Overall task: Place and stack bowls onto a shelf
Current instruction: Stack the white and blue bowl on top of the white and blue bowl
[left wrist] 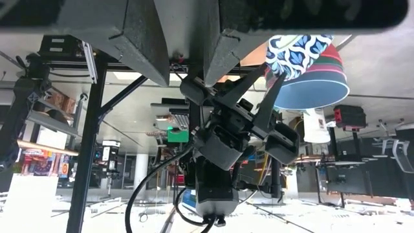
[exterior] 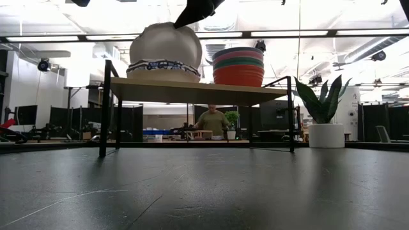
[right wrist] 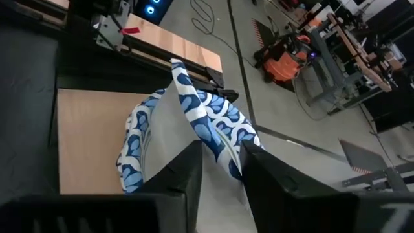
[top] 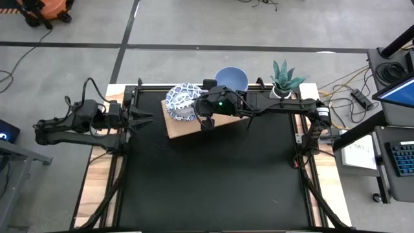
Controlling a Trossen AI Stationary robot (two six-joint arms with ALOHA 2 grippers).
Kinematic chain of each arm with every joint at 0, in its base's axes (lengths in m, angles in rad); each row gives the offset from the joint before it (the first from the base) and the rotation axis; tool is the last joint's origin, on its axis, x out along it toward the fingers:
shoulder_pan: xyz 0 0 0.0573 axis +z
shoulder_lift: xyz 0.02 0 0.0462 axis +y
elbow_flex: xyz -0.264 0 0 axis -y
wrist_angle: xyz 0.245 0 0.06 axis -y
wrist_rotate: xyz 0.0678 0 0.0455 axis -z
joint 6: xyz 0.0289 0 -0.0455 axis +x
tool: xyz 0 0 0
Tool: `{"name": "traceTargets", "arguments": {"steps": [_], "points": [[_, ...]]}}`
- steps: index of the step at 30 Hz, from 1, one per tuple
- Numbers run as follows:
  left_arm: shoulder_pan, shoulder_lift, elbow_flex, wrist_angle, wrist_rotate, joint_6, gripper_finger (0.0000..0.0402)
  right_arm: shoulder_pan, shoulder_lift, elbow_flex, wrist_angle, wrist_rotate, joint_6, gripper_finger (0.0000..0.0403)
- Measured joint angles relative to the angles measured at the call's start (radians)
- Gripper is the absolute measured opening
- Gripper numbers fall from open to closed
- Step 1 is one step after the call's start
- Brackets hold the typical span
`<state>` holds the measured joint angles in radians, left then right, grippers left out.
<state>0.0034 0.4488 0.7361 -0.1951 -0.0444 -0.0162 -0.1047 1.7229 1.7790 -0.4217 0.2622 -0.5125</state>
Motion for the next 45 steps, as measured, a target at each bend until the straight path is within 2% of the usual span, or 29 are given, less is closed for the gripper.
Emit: {"name": "traceTargets", "arguments": {"steps": [5,18,22,26,30,33,39,45], "points": [[0.000,0.000,0.000,0.000,0.000,0.000,0.0080,0.002,-0.002,0.000,0.000,0.000,0.006,0.0105],[0.000,0.018,-0.047,0.082,-0.001,-0.022,0.0080,0.061,-0.014,0.000,0.015,-0.006,0.050,0.0077],[0.000,0.020,-0.047,0.091,-0.001,-0.027,0.0080,0.065,-0.017,-0.001,0.016,-0.091,0.095,0.0059],[0.000,0.020,-0.047,0.091,-0.001,-0.027,0.0080,0.056,-0.015,-0.041,0.077,-0.129,0.124,0.0036],[0.000,0.020,-0.047,0.091,-0.001,-0.027,0.0080,0.027,-0.011,-0.143,0.192,-0.131,0.137,0.0013],[0.000,0.022,-0.047,0.091,-0.001,-0.030,0.0080,0.017,-0.012,-0.201,0.270,-0.129,0.142,0.0009],[0.000,0.028,-0.047,0.091,-0.001,-0.039,0.0080,0.017,-0.019,-0.208,0.321,-0.133,0.140,0.0009],[0.000,0.043,-0.048,0.097,-0.001,-0.050,0.0080,0.012,-0.005,-0.301,0.432,-0.134,0.147,0.0008]]}}
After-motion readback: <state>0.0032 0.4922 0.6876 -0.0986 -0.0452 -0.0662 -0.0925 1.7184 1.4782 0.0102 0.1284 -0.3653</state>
